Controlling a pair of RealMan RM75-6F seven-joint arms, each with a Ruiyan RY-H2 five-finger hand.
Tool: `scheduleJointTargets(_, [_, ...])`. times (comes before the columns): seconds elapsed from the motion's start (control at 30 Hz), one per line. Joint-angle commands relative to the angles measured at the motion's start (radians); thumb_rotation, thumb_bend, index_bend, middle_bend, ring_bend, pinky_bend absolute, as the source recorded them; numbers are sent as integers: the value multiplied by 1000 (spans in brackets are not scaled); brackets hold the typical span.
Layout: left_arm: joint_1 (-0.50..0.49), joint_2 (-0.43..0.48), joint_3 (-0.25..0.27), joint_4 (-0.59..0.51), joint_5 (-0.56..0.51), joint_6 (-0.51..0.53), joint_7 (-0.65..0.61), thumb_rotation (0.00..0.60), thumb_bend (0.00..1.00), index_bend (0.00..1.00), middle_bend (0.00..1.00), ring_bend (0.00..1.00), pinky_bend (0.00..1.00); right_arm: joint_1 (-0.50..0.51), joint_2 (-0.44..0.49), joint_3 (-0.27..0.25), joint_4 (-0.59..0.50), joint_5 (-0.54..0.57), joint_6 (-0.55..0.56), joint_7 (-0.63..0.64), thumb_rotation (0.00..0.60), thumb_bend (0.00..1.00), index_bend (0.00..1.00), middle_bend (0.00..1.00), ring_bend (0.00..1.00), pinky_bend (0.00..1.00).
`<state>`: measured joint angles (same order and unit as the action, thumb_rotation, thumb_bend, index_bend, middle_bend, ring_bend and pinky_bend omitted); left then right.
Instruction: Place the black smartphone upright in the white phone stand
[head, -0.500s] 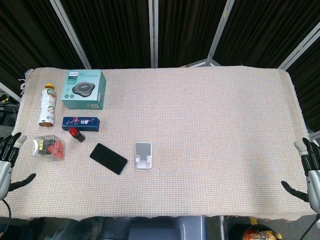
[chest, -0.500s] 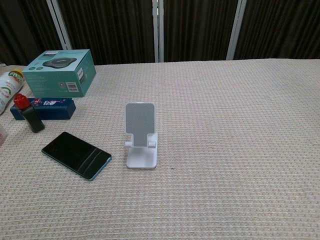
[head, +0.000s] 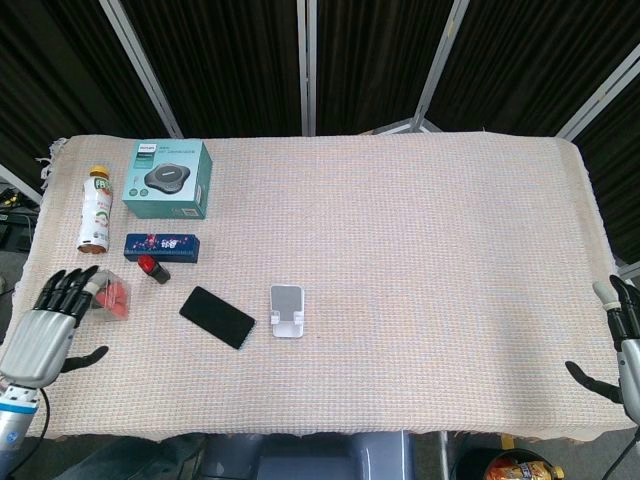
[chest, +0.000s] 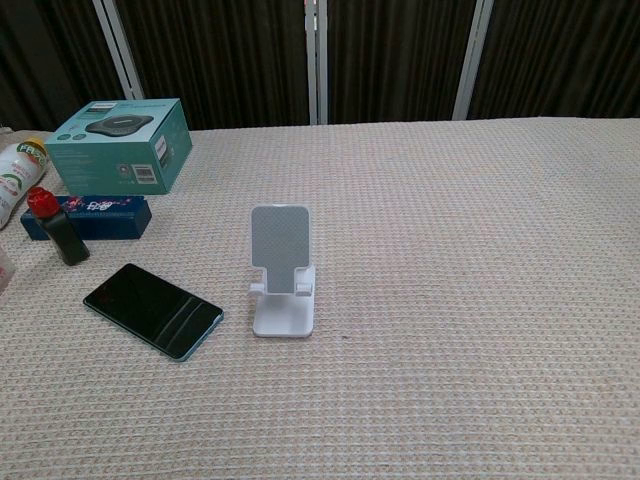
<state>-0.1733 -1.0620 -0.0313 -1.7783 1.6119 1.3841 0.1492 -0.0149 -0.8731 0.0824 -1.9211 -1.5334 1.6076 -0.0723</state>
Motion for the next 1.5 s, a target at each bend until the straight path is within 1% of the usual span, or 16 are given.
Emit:
scheduleJointTargets(0.03, [-208, -82, -25, 46, 62, -272, 37, 600, 0, 0, 0, 0, 0, 16, -2, 12, -1, 36, -28, -12, 600, 0, 0, 0, 0, 0])
scheduleJointTargets(0.13, [-296, -147, -45, 84, 10, -417, 138, 600, 0, 0, 0, 0, 0, 23, -1, 15, -10, 60, -48, -15, 600, 0, 0, 0, 0, 0])
scheduleJointTargets(0.2, [-331, -179, -51, 106, -20, -473, 181, 600, 0, 0, 0, 0, 0, 24, 2, 14, -16, 66, -54, -18, 600, 0, 0, 0, 0, 0])
scheduleJointTargets(0.33, [-376, -229, -55, 161, -42, -533, 229, 600, 0, 4, 0, 0, 2, 25, 4, 14, -19, 73, -58, -31, 600, 0, 0, 0, 0, 0])
scheduleJointTargets(0.43, [-412, -277, -51, 221, -57, -578, 241, 600, 0, 54, 0, 6, 58, 27, 4, 15, -21, 81, -63, -39, 600, 0, 0, 0, 0, 0])
scheduleJointTargets(0.5, [-445, -313, -42, 281, -49, -610, 221, 600, 0, 94, 0, 27, 92, 29, 2, 16, -19, 97, -70, -42, 600, 0, 0, 0, 0, 0])
scheduleJointTargets(0.53, [-465, -345, -33, 331, -36, -627, 201, 600, 0, 111, 0, 39, 102, 30, 2, 17, -16, 109, -76, -45, 600, 0, 0, 0, 0, 0])
scheduleJointTargets(0.7, [-496, -397, -1, 423, -1, -625, 144, 600, 0, 141, 0, 58, 119, 29, 3, 21, -13, 123, -74, -41, 600, 0, 0, 0, 0, 0])
scheduleJointTargets(0.9, [-507, -419, 11, 457, -3, -623, 122, 600, 0, 184, 26, 95, 151, 28, 4, 22, -11, 124, -73, -38, 600, 0, 0, 0, 0, 0])
scheduleJointTargets(0.93, [-511, -426, 14, 468, -3, -626, 122, 600, 0, 201, 55, 120, 171, 28, 4, 21, -10, 125, -74, -38, 600, 0, 0, 0, 0, 0])
scheduleJointTargets(1.0, [-516, -436, 19, 481, -1, -625, 122, 600, 0, 250, 149, 202, 235, 28, 4, 21, -11, 124, -74, -37, 600, 0, 0, 0, 0, 0])
scheduleJointTargets(1.07, [-518, -448, 23, 491, 2, -616, 116, 600, 0, 369, 296, 331, 338, 28, 4, 21, -11, 122, -72, -37, 600, 0, 0, 0, 0, 0])
scheduleJointTargets(1.17, [-518, -455, 29, 499, 8, -596, 111, 600, 6, 496, 411, 442, 433, 26, 5, 20, -12, 119, -69, -36, 600, 0, 0, 0, 0, 0])
scheduleJointTargets(1.27, [-515, -453, 36, 501, 20, -560, 107, 600, 14, 551, 455, 483, 470, 26, 6, 20, -12, 119, -68, -34, 600, 0, 0, 0, 0, 0])
scheduleJointTargets(1.37, [-507, -423, 34, 477, 35, -499, 90, 600, 14, 557, 460, 486, 474, 24, 7, 18, -14, 114, -64, -32, 600, 0, 0, 0, 0, 0])
scheduleJointTargets(1.5, [-502, -374, 36, 436, 51, -448, 90, 600, 14, 559, 460, 486, 474, 22, 9, 16, -17, 108, -62, -31, 600, 0, 0, 0, 0, 0])
